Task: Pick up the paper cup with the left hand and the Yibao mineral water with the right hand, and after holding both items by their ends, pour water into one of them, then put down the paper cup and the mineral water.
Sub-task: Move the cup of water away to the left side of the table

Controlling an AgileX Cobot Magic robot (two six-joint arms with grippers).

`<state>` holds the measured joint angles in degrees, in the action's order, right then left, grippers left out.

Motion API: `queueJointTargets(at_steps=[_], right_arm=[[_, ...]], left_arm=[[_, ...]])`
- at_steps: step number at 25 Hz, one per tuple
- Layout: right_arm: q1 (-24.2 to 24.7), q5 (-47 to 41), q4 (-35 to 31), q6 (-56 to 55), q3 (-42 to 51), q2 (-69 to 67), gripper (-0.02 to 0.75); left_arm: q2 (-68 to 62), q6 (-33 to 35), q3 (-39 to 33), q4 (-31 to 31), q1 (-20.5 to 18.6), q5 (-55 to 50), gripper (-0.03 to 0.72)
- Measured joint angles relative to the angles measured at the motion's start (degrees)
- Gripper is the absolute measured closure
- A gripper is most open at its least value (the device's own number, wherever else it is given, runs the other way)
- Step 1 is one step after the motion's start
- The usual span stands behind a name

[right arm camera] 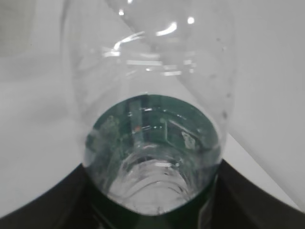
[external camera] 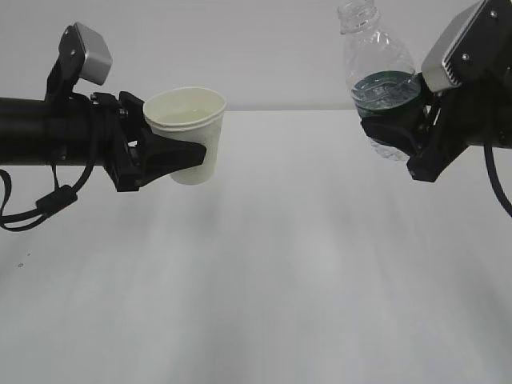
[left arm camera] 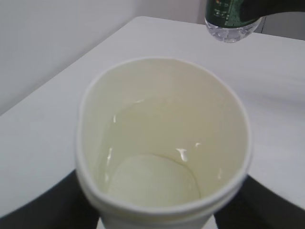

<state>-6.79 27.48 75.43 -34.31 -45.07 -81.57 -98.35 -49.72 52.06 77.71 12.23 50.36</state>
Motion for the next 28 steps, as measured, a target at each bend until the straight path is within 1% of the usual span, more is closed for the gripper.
queueJointTargets(at_steps=[4,11,28], right_arm=[[0.0,0.0,0.0,0.0,0.0,0.0,0.302],[0.0,0.0,0.0,0.0,0.0,0.0,0.302],[0.0,0.0,0.0,-0.13,0.0,-0.25,0.302]], left_arm=[[0.0,-0.12,0.0,0.0,-0.79,0.0,0.222],[0.0,-0.9,0.0,0.09,-4.17,0.0,0.222],[0.0,-2.12,0.0,0.13,-10.27,0.35,0.222]])
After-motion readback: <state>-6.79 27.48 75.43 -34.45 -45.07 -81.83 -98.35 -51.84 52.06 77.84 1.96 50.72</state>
